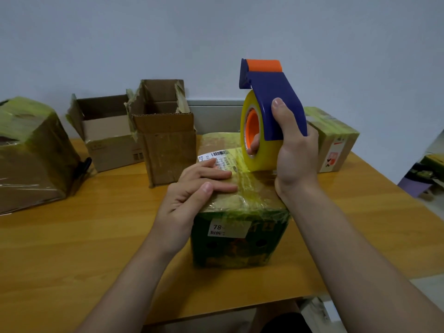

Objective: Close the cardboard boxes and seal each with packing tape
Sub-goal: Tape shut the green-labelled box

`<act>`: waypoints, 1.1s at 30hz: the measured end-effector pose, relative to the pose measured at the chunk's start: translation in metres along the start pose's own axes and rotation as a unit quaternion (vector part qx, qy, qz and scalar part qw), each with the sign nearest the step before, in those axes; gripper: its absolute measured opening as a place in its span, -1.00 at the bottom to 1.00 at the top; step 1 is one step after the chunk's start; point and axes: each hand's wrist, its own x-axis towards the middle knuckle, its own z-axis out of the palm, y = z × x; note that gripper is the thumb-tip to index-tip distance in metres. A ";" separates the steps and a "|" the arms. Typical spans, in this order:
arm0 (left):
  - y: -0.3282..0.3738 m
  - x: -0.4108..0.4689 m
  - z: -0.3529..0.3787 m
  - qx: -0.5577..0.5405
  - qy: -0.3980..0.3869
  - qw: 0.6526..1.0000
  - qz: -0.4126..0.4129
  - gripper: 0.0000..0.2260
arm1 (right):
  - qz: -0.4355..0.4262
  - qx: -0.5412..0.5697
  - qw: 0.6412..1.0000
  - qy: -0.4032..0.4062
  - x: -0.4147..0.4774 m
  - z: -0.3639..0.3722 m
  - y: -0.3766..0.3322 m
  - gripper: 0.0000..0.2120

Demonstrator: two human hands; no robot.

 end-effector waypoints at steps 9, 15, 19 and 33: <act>0.049 0.015 0.016 0.375 -0.165 0.912 0.033 -0.56 | 0.006 0.024 1.000 0.000 0.004 -0.008 0.002 -0.70; 0.044 0.005 0.016 0.384 -0.134 0.912 0.052 -0.59 | 0.002 0.012 1.000 -0.003 -0.002 -0.004 -0.002 -0.70; 0.077 0.024 0.018 0.407 -0.179 0.894 -0.051 -0.57 | 0.005 0.046 0.999 0.026 -0.005 -0.006 -0.009 -0.65; 0.069 0.030 0.074 0.620 -0.119 0.775 -0.034 -0.25 | 0.065 0.188 0.980 -0.005 0.012 -0.026 -0.002 -0.69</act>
